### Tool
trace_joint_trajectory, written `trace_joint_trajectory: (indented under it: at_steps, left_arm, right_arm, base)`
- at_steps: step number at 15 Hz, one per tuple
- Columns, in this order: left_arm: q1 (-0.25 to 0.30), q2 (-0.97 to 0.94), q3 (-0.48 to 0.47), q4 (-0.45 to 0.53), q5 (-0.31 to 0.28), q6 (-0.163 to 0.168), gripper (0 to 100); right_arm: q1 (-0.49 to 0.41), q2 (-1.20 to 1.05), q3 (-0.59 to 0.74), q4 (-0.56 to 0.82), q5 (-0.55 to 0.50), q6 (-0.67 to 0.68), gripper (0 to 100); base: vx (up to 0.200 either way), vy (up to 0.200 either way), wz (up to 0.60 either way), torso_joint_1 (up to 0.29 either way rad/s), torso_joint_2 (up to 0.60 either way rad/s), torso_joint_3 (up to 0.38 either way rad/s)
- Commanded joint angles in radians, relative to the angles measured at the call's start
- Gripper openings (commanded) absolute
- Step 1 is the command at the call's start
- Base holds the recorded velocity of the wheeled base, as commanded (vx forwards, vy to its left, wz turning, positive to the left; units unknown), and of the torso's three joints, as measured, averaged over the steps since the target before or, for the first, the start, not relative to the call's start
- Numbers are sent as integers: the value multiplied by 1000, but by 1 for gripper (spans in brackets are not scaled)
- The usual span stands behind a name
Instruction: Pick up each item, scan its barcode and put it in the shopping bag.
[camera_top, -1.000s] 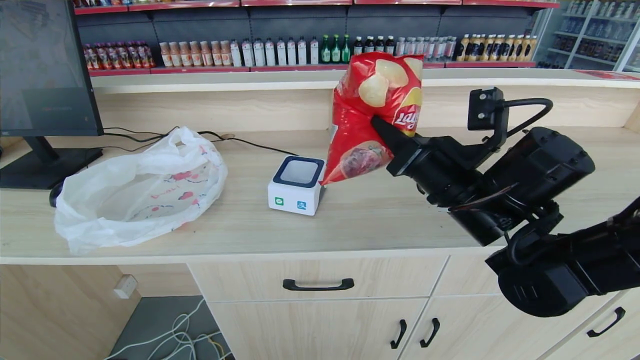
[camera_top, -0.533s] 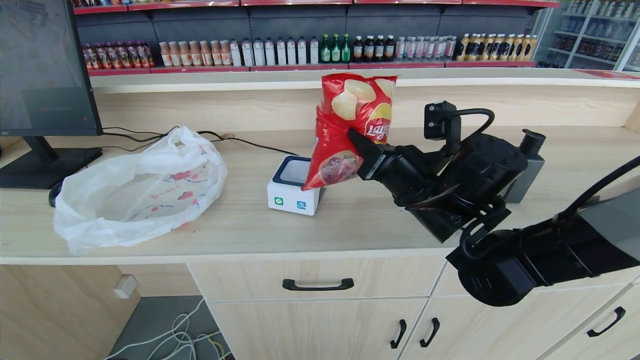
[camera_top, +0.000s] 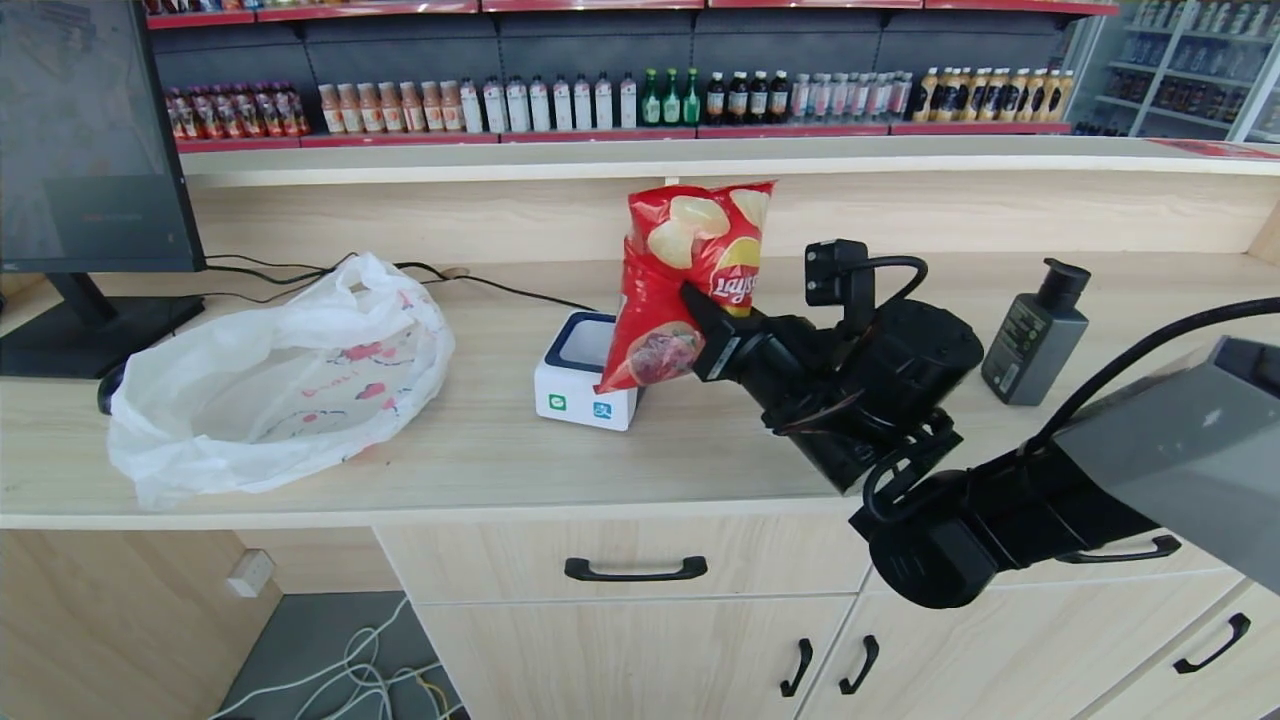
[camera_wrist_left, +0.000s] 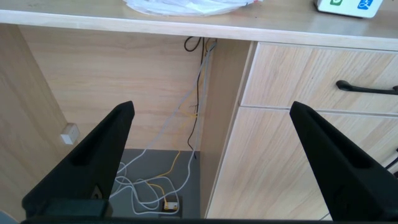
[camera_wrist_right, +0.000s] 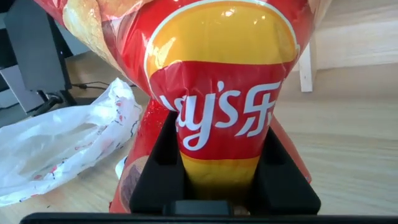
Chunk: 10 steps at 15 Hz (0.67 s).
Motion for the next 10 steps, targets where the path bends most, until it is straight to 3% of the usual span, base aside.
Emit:
trace_joint_trajectory:
  at_steps: [1,10]
  left_arm:
    - [0,0,0,0,0,0,100]
    - [0,0,0,0,0,0,100]
  right_arm:
    - [1,11,-5,1,4,-2,0]
    - [1,-68,1,-23,22,-16,0]
  base:
    - [0,0,0,0,0,0]
    - [0,0,0,0,0,0]
